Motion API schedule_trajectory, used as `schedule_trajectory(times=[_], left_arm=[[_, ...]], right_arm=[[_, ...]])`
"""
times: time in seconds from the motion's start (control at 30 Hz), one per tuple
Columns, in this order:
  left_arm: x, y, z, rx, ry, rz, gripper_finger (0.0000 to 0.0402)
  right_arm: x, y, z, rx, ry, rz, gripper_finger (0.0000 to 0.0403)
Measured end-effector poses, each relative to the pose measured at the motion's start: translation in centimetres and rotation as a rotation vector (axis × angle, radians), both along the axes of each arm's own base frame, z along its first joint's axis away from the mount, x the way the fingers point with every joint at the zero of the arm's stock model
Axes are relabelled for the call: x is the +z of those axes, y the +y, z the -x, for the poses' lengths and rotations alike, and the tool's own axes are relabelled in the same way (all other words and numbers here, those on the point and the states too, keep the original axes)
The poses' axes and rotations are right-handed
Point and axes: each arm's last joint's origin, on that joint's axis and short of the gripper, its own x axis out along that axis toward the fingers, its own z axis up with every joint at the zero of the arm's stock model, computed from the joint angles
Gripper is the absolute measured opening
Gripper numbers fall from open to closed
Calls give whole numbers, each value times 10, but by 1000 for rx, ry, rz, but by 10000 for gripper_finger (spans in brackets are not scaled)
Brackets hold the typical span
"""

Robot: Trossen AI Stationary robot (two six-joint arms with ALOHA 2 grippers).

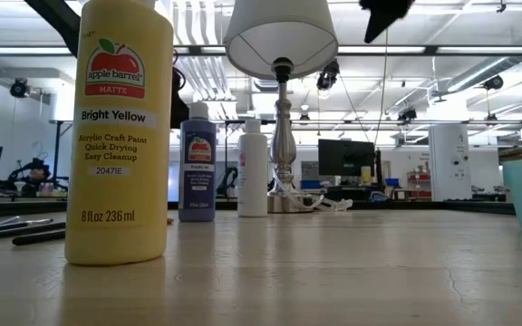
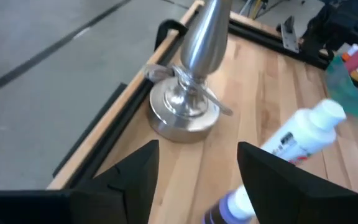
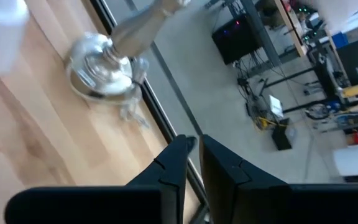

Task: Pick & Place Paint Supplies
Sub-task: Put the purple paint bottle into the green bin

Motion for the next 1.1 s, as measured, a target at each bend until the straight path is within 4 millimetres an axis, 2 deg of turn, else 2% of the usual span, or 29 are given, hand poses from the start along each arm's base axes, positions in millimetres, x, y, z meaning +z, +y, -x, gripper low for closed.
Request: schedule_trajectory(times=[0.2,0.33,0.67,1.1], left_arm=[[-2,-3,1,14,34,16,221],[-7,-9,-5,29,91,39,221],[-19,-31,-28,154,293,-40,220],[-22,-41,-36,77,311,-70,220]], right_arm=[[-20,-14,-1,-45,52,7,45],[-29,-16,0,-54,79,9,52],[-37,-16,3,-48,62,-18,57],[-48,-15,-6,17,58,-41,34]])
